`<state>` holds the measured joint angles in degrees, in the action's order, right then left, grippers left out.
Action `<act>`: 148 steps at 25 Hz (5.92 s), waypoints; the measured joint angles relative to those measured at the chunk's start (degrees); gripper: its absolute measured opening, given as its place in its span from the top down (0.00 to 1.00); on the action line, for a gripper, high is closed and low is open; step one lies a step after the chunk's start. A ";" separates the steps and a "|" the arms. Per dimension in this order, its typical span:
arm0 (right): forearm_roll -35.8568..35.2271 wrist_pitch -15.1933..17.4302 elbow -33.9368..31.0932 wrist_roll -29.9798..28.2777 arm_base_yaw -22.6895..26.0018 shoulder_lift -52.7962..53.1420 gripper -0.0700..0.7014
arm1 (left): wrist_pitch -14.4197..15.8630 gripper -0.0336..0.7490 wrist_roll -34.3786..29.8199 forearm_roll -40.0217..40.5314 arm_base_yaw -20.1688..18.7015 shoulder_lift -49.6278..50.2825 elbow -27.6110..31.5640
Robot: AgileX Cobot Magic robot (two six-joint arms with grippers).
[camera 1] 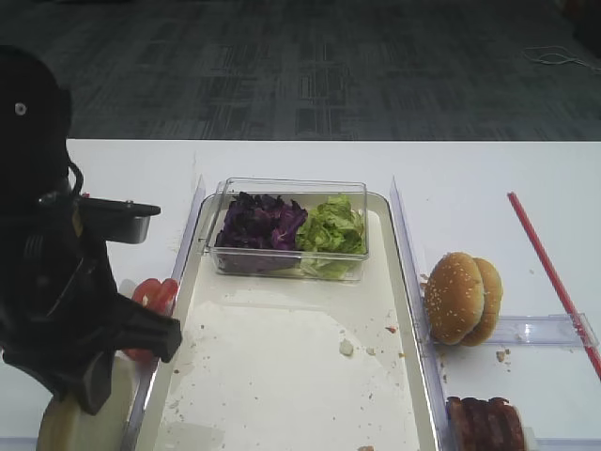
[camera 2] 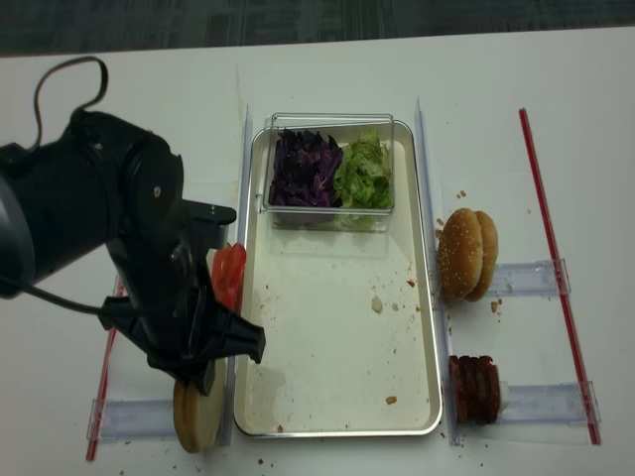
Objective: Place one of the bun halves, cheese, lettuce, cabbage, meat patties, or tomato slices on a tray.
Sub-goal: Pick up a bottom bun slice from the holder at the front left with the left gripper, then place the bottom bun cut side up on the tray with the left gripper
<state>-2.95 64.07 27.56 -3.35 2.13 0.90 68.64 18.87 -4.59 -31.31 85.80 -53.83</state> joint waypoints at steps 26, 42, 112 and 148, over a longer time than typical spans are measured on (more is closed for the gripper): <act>0.00 0.00 0.00 0.11 0.00 0.00 0.00 | 0.88 0.81 -25.11 -18.76 2.99 1.85 -8.59; 0.00 0.00 0.00 0.11 0.00 0.00 0.00 | -0.36 0.81 -50.44 -40.98 12.49 20.53 -10.80; 0.00 0.00 0.00 -0.10 0.00 0.00 0.00 | 0.50 0.20 -32.40 -19.66 12.49 14.99 -24.65; 0.00 0.00 0.00 0.11 0.00 0.00 0.00 | 1.90 0.20 -17.82 11.20 30.20 6.70 -28.56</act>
<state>-2.95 64.07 27.56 -3.24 2.13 0.90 70.54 1.05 6.62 -1.11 92.50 -82.39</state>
